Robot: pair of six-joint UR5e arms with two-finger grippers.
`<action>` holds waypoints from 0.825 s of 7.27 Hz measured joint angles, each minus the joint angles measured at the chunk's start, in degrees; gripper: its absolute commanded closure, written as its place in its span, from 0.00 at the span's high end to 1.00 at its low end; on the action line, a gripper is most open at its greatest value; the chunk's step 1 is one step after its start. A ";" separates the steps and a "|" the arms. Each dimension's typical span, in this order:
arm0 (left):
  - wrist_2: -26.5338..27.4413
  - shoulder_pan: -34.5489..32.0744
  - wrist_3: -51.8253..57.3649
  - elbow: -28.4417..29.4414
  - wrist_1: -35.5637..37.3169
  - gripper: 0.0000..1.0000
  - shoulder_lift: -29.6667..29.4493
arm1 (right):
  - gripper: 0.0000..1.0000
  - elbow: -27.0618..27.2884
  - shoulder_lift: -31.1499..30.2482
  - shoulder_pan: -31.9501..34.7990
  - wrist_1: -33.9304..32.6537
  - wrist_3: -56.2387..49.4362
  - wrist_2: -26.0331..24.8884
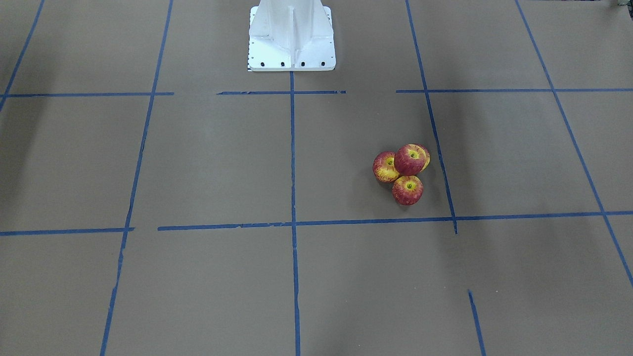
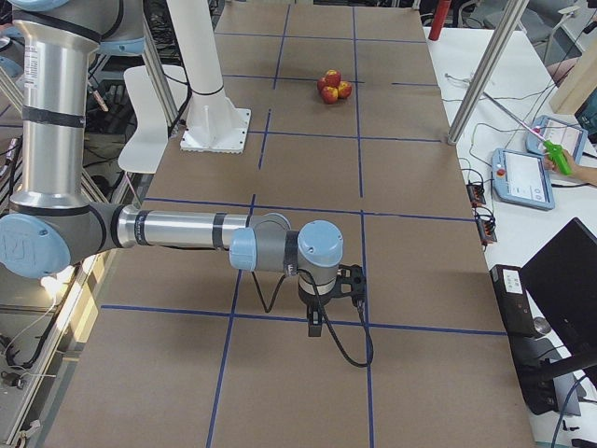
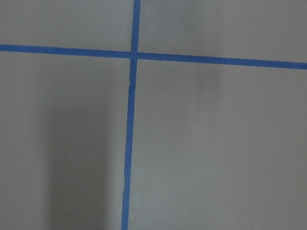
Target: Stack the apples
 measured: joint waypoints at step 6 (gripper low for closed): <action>0.00 0.04 0.00 -0.65 -0.09 1.00 -0.07 | 1.00 -0.01 0.00 0.00 -0.05 0.00 0.02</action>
